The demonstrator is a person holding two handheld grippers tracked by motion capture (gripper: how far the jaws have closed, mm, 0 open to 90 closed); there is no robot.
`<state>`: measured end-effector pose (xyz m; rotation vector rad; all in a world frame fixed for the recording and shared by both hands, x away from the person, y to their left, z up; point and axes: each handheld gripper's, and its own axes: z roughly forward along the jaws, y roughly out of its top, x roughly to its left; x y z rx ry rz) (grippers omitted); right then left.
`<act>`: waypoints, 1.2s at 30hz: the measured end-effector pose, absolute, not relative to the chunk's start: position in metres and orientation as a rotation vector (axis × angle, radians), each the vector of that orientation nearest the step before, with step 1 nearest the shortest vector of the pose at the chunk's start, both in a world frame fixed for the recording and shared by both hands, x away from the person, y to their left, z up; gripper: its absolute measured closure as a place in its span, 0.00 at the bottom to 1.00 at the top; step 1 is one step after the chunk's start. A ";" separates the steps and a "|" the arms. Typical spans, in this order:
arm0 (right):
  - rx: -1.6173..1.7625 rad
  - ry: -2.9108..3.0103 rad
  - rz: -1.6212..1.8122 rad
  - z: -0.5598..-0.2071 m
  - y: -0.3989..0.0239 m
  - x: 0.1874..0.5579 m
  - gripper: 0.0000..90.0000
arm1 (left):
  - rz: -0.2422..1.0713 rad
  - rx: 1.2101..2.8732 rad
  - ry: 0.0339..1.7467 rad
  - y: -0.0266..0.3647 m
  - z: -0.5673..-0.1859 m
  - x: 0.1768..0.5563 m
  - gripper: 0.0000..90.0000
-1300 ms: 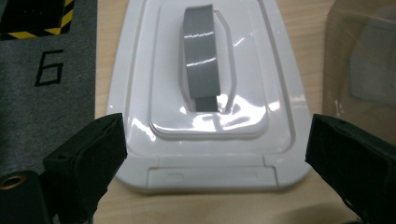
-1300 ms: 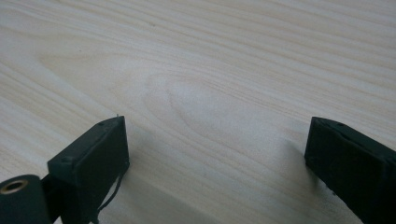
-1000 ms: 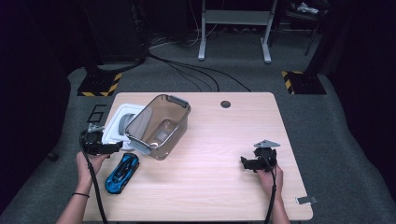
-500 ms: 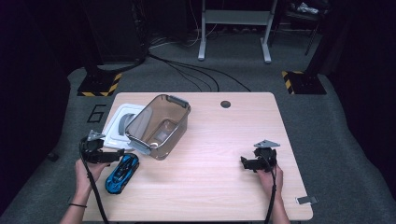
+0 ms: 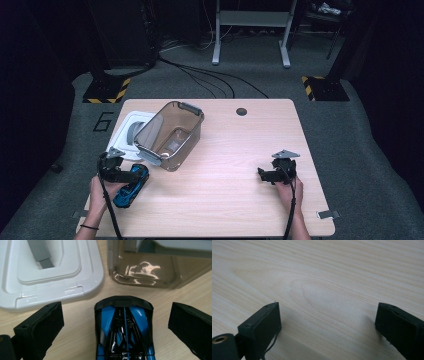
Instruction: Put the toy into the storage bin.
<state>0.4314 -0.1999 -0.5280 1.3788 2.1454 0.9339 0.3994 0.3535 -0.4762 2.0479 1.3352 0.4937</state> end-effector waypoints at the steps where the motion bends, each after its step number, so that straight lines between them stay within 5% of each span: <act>1: 1.378 2.146 0.934 -0.528 -0.200 0.431 0.06 | 0.490 2.048 1.330 0.352 -0.478 0.400 0.00; 22: 1.377 2.143 0.932 -0.528 -0.200 0.431 0.07 | 0.458 2.080 1.360 0.338 -0.495 0.410 0.04; 36: 1.378 2.144 0.932 -0.528 -0.200 0.431 0.07 | 0.443 2.101 1.379 0.336 -0.501 0.414 0.24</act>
